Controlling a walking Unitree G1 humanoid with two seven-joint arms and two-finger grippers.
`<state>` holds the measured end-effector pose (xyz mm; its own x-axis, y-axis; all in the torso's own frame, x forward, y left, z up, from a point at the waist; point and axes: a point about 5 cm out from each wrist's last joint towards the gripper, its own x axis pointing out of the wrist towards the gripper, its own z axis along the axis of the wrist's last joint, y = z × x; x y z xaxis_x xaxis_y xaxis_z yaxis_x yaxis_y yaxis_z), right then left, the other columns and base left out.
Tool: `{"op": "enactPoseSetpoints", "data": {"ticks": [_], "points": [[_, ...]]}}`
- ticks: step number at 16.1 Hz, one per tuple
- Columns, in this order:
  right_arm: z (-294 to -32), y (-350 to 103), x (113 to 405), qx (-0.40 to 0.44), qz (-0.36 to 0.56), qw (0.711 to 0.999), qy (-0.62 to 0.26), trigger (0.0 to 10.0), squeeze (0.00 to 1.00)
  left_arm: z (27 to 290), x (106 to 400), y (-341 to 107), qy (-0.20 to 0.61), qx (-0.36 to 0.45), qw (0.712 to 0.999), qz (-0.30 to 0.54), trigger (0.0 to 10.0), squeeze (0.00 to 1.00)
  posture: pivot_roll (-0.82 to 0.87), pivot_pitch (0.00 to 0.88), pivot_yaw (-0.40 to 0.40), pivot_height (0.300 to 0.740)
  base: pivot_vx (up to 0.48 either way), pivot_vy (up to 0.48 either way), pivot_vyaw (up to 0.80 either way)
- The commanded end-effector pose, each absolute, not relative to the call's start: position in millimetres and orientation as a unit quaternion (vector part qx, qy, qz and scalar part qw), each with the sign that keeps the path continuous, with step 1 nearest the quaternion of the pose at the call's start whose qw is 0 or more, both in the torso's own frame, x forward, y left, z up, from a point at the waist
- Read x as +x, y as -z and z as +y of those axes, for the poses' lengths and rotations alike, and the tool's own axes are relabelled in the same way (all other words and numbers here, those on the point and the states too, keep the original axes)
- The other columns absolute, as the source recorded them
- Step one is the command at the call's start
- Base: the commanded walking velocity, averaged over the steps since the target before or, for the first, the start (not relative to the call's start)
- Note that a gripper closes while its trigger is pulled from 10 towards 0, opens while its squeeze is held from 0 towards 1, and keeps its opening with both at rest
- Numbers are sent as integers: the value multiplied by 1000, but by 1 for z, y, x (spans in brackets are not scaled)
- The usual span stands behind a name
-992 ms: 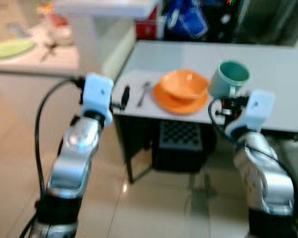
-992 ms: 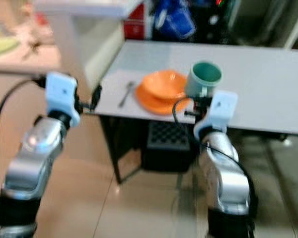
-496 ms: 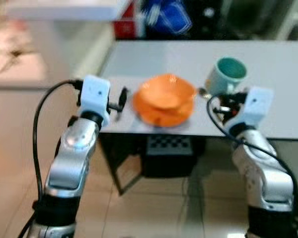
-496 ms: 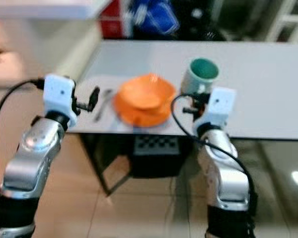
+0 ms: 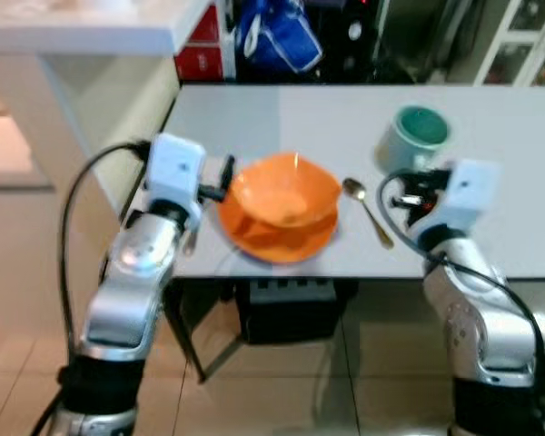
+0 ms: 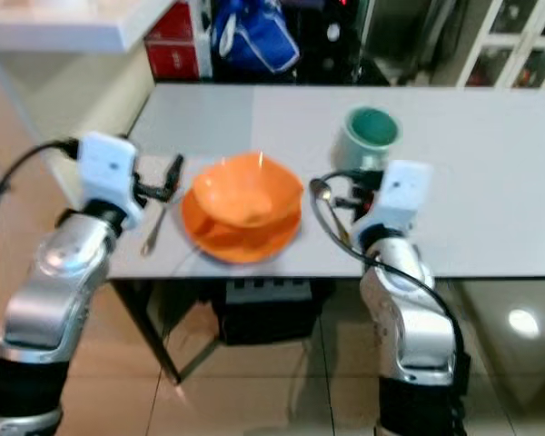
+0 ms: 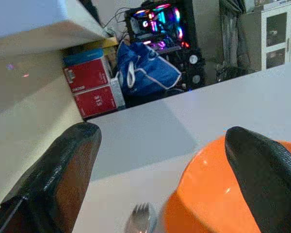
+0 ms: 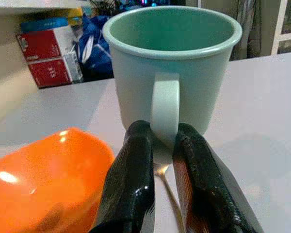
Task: Setting the table
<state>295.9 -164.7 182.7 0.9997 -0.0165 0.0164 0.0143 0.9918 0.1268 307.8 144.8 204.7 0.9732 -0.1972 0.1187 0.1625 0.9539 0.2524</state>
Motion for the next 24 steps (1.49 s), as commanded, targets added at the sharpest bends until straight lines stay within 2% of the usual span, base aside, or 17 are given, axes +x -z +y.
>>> {"op": "enactPoseSetpoints", "data": {"ticks": [1,4,7,17,24], "points": [[-169,-190,296,72,-25,997,5,10000,0,139,308,-209,100,123,984,-79,10000,0,-9,0,12,740,356,0,0],[-165,-192,297,47,-28,999,-8,10000,0,140,308,-213,99,126,983,-84,10000,0,-5,0,10,740,356,0,0],[-168,-193,298,37,-30,999,5,10000,0,139,308,-213,101,128,983,-84,10000,0,-6,0,11,740,360,0,800],[-172,-191,297,51,-28,998,15,10000,0,135,304,-210,119,130,982,-75,10000,0,-11,0,15,740,355,0,0],[-183,-184,316,42,0,999,-13,10000,0,134,289,-198,132,125,982,-51,10000,0,3,0,5,740,298,0,0]]}}
